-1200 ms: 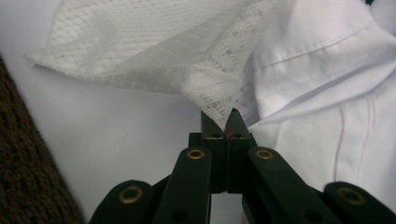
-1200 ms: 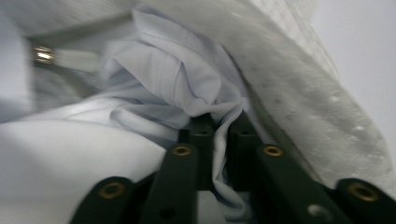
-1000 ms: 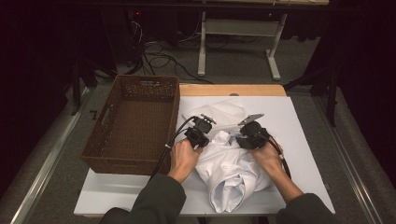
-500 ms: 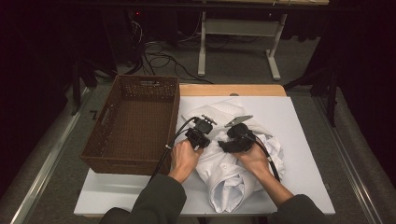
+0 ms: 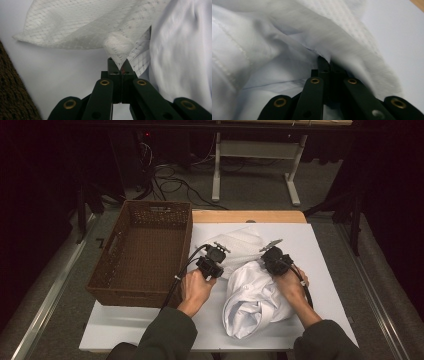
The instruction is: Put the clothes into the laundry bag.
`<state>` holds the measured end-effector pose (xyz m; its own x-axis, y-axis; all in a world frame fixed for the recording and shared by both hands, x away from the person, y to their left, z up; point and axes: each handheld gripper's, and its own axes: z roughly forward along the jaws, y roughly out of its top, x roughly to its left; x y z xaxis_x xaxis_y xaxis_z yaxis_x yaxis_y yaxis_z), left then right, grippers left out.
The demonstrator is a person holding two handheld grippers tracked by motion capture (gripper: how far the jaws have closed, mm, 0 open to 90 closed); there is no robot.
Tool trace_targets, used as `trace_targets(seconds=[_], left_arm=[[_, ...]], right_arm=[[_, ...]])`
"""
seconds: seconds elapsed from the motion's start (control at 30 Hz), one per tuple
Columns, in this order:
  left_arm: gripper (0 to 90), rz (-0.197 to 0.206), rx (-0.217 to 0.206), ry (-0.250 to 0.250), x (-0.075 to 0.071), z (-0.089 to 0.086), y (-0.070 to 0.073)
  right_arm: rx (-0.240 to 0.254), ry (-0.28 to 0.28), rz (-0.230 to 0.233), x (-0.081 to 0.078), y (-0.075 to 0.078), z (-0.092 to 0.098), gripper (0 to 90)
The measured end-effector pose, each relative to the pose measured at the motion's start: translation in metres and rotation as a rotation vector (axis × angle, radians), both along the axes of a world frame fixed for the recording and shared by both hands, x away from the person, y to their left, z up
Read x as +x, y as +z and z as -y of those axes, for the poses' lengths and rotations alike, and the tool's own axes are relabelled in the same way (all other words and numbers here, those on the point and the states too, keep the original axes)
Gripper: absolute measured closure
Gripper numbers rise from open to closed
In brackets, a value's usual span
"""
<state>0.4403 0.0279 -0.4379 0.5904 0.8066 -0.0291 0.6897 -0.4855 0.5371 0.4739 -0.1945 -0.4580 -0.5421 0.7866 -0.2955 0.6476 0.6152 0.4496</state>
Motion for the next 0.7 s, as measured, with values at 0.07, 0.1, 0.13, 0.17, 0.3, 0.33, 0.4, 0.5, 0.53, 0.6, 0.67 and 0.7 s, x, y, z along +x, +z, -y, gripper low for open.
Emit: trace_targets(seconds=[0.07,0.1,0.13,0.17,0.3,0.33,0.4,0.5,0.53,0.6,0.67,0.7], left_arm=[[89.7,-0.003,-0.004,0.002,0.001,0.000,0.000],[89.7,-0.005,-0.002,0.004,0.002,0.000,-0.002],[89.6,-0.008,0.004,0.005,0.003,0.000,-0.003],[89.5,-0.009,0.006,0.009,0.004,0.000,-0.004],[89.3,-0.007,0.010,0.013,0.004,0.001,-0.005],[89.3,-0.008,0.009,0.012,0.004,0.001,-0.005],[89.3,-0.009,0.011,0.014,0.005,0.001,-0.005],[89.3,-0.011,0.011,0.016,0.005,0.002,-0.006],[89.2,-0.011,0.013,0.017,0.005,0.002,-0.006],[89.2,-0.011,0.013,0.014,0.004,0.002,-0.006],[89.2,-0.009,0.012,0.011,0.004,0.001,-0.005],[89.2,-0.010,0.013,0.009,0.003,0.001,-0.004]], right_arm=[[0.010,-0.017,-0.006,0.006,-0.003,0.005,90.0],[0.009,-0.017,-0.014,0.006,-0.004,0.003,89.2],[0.010,-0.008,-0.011,0.005,-0.004,0.000,85.9],[0.024,0.004,-0.001,0.002,-0.003,-0.003,79.4],[0.128,0.033,0.034,-0.014,0.014,-0.006,63.6],[0.154,0.045,0.043,-0.020,0.020,-0.006,61.3],[0.212,0.072,0.055,-0.031,0.031,-0.006,56.7],[0.257,0.133,0.065,-0.044,0.043,-0.015,50.5],[0.261,0.156,0.060,-0.046,0.043,-0.020,47.9],[0.265,0.178,0.038,-0.046,0.039,-0.032,43.9],[0.237,0.183,-0.014,-0.041,0.028,-0.042,42.2],[0.212,0.182,-0.034,-0.038,0.021,-0.046,43.3]])
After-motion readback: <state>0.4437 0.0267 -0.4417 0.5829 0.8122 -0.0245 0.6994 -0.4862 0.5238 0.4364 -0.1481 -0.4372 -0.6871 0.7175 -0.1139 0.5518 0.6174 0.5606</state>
